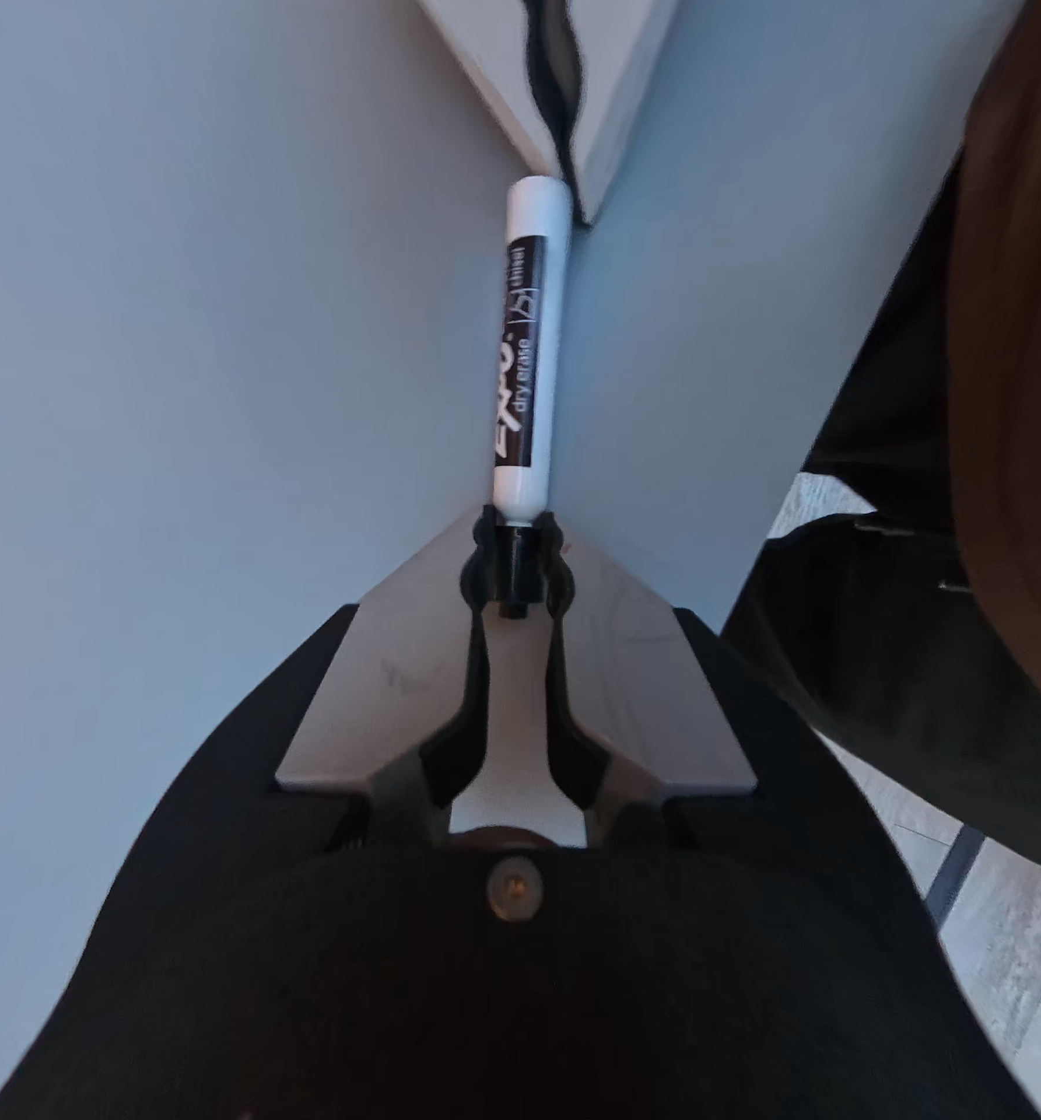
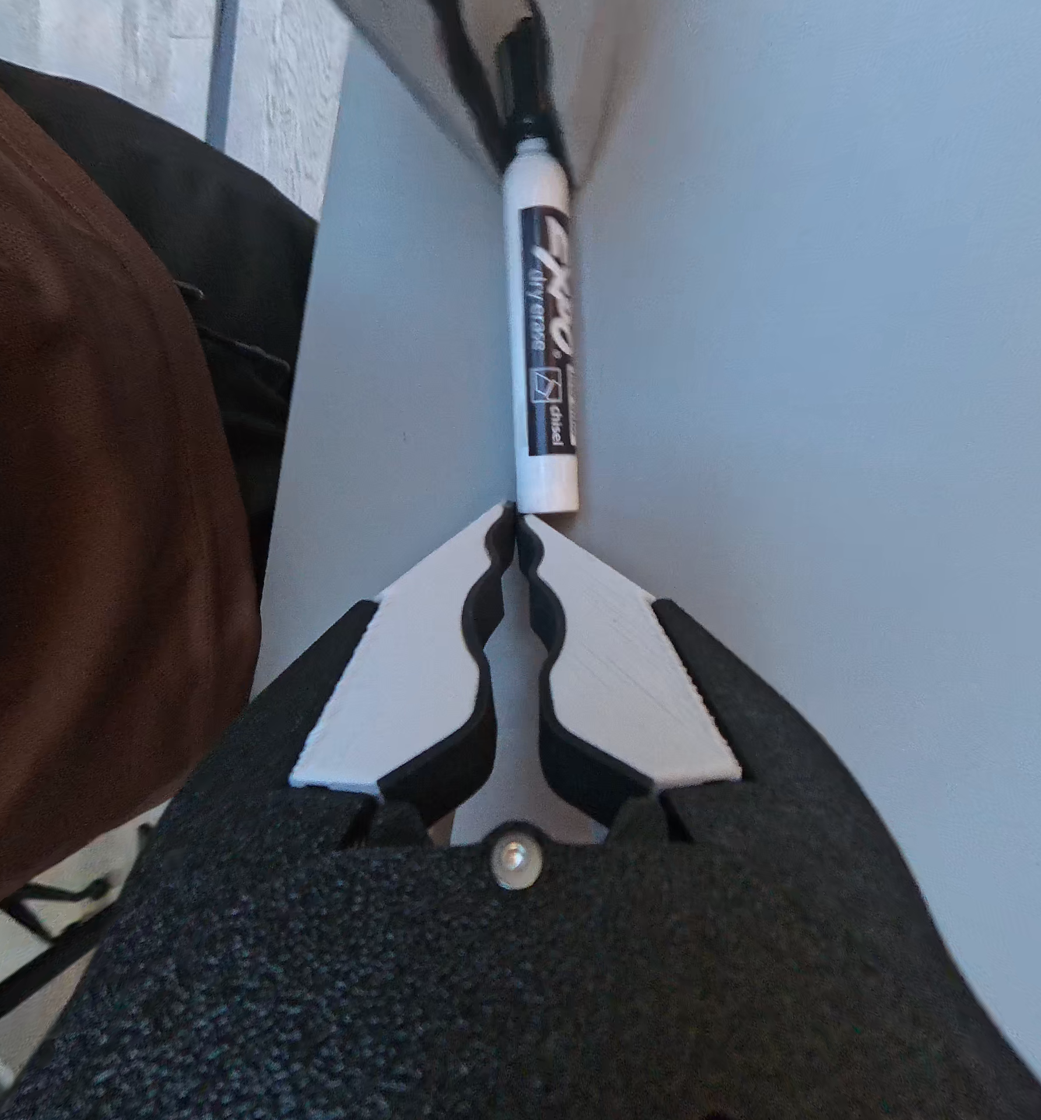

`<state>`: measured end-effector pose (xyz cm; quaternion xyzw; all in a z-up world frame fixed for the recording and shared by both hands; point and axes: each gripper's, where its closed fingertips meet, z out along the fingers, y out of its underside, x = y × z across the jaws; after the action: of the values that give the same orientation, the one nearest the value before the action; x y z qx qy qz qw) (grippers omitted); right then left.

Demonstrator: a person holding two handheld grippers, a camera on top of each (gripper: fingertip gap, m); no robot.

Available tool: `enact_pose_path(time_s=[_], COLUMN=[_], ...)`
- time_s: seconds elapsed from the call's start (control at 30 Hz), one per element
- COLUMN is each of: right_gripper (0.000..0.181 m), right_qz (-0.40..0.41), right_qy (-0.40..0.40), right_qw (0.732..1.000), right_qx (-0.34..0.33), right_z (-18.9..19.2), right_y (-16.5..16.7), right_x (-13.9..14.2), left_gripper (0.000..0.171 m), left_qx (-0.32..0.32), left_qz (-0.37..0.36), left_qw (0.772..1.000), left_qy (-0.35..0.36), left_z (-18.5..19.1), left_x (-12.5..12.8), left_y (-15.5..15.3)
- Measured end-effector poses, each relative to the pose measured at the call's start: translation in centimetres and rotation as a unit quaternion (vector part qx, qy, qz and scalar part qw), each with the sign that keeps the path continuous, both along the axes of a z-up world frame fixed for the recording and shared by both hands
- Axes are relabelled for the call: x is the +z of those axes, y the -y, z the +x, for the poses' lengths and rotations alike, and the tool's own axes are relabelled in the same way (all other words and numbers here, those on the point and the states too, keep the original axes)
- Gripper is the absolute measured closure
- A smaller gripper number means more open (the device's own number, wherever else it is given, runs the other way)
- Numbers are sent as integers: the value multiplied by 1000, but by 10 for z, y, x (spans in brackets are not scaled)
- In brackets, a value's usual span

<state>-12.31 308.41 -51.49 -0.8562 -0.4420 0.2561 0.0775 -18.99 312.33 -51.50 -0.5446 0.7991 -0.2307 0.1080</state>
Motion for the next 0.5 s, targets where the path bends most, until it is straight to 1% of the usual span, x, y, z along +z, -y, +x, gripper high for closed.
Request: enact_pose_path(time_s=[0.03,0.1,0.13,0.17,0.23,0.27,0.33,0.37,0.4,0.43,0.47,0.5], right_gripper=[181,160,156,150,126,122,122,125,135,158,164,164], right_qz=[-5,-6,2,20,51,49,48,62,87,111,117,110], right_qy=[9,6,8,19,24,18,20,20,29,45,50,46], right_qw=[1000,999,999,998,997,998,999,998,995,992,991,992], right_qx=[-12,-43,-50,-55,-52,-38,-1,17,29,38,45,46], right_z=[7,15,18,22,19,11,-5,-12,-14,-14,-14,-16], right_y=[0,0,-1,-4,-11,-10,-6,-6,-11,-18,-21,-22], right_x=[1,7,10,11,14,14,7,5,2,0,0,1], left_gripper=[160,160,160,160,159,159,160,160,160,160,159,159], left_qx=[-5,-2,-1,0,-3,-4,-7,-2,8,21,35,44], left_qz=[-12,-16,-14,-15,-17,-19,-19,-23,-33,-45,-50,-52], left_qw=[1000,1000,1000,1000,1000,1000,1000,999,999,998,998,997], left_qy=[3,3,7,8,3,-3,-15,-22,-26,-26,-30,-31], left_z=[3,7,8,7,5,4,6,7,8,10,10,8], left_x=[1,0,1,1,-1,0,1,0,1,4,7,11], left_y=[6,11,11,10,10,9,10,10,10,10,8,8])
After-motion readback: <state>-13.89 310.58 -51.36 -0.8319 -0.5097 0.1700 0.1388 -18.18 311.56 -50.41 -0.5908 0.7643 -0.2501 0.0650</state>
